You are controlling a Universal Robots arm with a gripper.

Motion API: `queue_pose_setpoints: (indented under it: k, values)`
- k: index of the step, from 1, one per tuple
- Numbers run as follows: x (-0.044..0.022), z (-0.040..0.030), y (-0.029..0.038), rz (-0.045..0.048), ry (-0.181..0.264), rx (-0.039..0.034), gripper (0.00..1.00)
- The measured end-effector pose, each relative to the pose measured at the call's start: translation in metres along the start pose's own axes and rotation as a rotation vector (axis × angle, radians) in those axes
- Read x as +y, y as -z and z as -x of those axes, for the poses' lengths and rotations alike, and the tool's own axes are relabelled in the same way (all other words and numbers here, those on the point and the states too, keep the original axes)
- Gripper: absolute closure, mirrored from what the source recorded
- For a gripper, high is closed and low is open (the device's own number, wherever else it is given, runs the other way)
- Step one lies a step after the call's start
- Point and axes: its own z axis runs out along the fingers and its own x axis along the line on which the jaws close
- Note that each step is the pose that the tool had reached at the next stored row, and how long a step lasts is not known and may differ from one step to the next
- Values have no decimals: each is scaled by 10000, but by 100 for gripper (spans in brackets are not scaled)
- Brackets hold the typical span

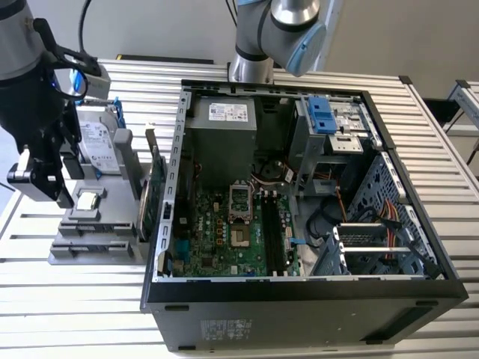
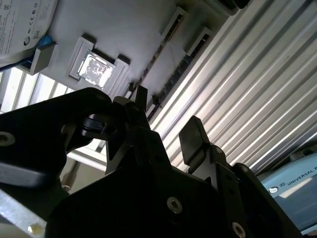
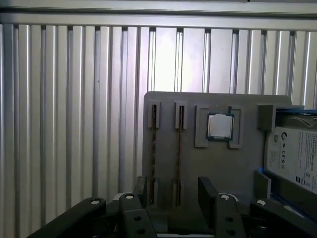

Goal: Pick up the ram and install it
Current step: 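Pick up the ram and move it above insertion slot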

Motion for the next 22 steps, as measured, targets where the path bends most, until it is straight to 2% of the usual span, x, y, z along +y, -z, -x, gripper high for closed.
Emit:
queue_pose_setpoints:
  k: [22]
  values:
    - [-27,-26,-173,0,0,0,0]
